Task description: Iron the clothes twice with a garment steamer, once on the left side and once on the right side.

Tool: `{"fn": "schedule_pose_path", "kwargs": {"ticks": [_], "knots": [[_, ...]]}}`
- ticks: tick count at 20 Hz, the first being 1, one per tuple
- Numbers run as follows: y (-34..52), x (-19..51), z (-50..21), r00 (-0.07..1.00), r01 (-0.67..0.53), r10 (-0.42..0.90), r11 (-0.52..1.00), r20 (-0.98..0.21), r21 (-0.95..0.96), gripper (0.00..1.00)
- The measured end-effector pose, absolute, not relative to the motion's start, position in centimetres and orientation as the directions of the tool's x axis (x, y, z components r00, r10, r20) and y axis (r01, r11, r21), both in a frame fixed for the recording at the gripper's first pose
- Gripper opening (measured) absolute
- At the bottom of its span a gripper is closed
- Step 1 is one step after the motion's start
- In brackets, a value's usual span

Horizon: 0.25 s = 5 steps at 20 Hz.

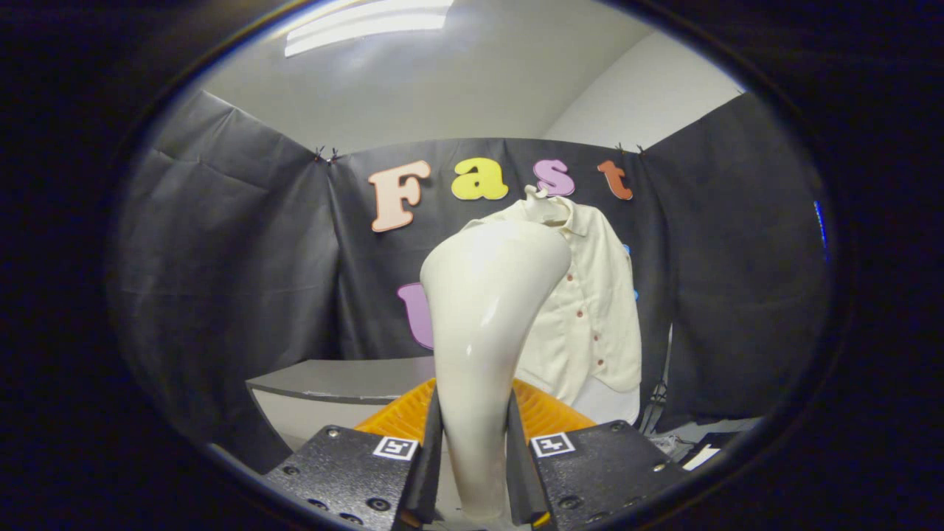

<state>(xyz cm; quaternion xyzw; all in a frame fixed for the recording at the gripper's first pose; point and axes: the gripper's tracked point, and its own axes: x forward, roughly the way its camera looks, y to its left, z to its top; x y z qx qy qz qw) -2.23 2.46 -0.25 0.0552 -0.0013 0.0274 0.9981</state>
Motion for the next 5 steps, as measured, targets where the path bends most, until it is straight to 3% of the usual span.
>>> {"fn": "schedule_pose_path", "kwargs": {"ticks": [5], "knots": [[3.5, -3.3, -0.7, 0.999, -0.047, 0.044, 0.990, 0.029, 0.132, 0.42]]}}
